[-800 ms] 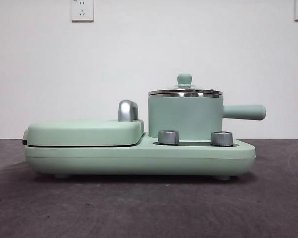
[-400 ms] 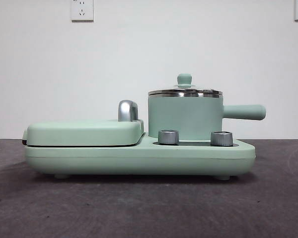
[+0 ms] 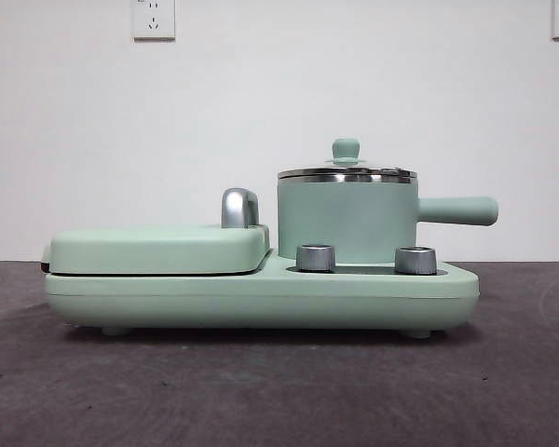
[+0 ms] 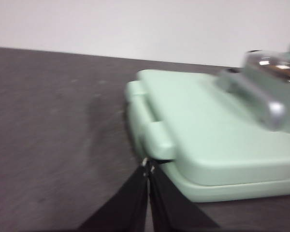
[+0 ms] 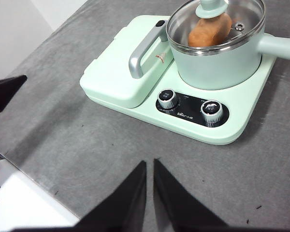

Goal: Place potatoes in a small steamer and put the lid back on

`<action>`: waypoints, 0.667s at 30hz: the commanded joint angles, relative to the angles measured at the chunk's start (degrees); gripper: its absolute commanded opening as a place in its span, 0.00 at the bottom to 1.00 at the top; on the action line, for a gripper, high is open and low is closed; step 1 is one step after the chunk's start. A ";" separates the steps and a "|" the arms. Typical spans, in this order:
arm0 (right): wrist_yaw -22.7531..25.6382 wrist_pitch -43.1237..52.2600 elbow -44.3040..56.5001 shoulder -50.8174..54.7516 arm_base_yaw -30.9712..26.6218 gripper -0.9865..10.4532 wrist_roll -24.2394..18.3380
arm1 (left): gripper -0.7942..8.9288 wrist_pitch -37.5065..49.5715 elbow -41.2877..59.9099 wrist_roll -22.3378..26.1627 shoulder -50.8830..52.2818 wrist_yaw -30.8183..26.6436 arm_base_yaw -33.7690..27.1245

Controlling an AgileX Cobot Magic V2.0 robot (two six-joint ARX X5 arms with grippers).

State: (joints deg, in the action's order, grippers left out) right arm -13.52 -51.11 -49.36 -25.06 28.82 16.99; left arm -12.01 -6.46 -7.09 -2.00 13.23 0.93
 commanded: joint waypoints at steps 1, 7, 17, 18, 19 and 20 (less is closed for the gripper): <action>0.02 0.57 -0.33 -0.22 0.31 0.10 0.52 | 0.09 1.27 1.49 0.13 1.57 -2.32 -1.25; 0.02 0.57 -0.35 -0.22 0.31 0.10 0.55 | 0.09 1.68 3.98 -0.04 1.84 -5.92 -2.16; 0.02 0.57 -0.35 -0.22 0.31 0.10 0.52 | 0.09 1.51 5.73 0.55 1.84 -7.50 -3.34; 0.02 0.57 -0.35 -0.22 0.31 0.10 0.52 | 0.09 1.51 5.73 0.63 1.84 -7.63 -3.34; 0.02 0.57 -0.35 -0.22 0.31 0.10 0.55 | 0.09 1.55 5.73 0.61 1.84 -7.67 -3.34; 0.02 0.57 -0.35 -0.22 0.31 0.10 0.55 | 0.09 1.57 5.73 0.55 1.84 -7.67 -3.32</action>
State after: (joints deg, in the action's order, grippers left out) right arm -13.52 -51.09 -49.36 -25.06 28.82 16.99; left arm -10.02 -1.87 -7.05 -0.25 5.89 -2.28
